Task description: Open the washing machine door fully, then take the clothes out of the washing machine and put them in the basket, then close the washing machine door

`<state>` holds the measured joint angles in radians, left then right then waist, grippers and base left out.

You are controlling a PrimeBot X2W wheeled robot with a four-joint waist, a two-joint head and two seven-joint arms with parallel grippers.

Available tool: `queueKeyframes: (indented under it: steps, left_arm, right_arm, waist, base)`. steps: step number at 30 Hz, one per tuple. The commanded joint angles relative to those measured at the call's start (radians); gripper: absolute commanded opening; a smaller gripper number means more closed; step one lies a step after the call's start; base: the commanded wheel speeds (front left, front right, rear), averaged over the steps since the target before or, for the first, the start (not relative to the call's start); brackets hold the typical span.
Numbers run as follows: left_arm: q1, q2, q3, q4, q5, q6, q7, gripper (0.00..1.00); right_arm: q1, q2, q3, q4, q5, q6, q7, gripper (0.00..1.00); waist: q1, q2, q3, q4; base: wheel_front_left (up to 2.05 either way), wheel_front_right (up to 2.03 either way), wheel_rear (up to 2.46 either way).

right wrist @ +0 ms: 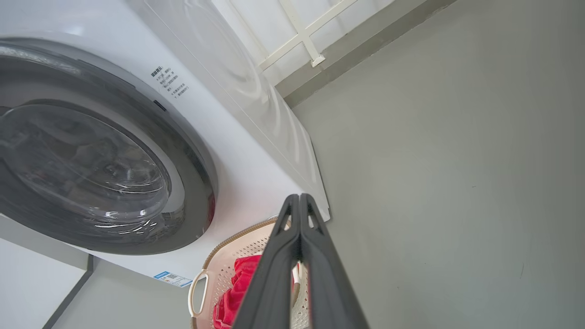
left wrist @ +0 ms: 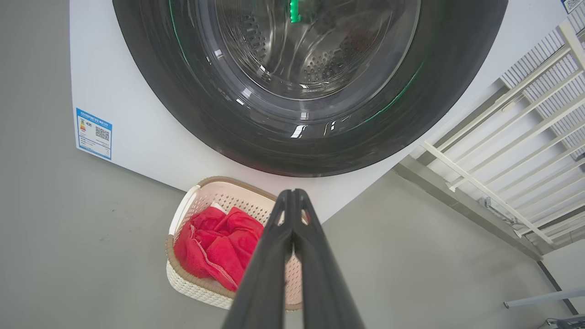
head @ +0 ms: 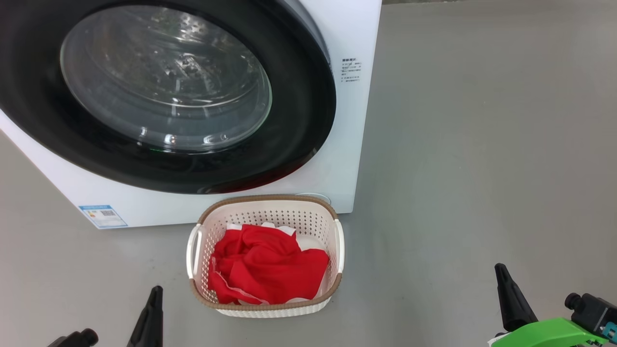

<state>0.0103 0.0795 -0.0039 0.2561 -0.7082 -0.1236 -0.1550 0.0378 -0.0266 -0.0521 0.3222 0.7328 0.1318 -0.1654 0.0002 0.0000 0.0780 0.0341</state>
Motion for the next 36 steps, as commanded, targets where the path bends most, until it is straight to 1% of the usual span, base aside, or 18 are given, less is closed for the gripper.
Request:
queueKeyframes:
  steps: [1, 36]
  left_arm:
    - [-0.037, 0.009, 0.018, -0.021, -0.026, -0.002, 0.005, 0.0]
    - [-0.068, 0.0, 0.049, -0.017, -0.382, -0.004, 0.103, 0.0]
  right_arm:
    - [-0.04, -0.017, 0.001, -0.028, 0.028, 0.0, 0.005, 0.0]
    - [-0.081, -0.029, -0.011, -0.049, 0.377, -0.001, 0.104, 0.0]
  waist:
    - [-0.0001, 0.0, -0.001, -0.001]
    - [-0.0002, 0.0, -0.031, -0.014]
  base:
    - [0.0, 0.0, 0.0]
    - [0.0, 0.0, 0.0]
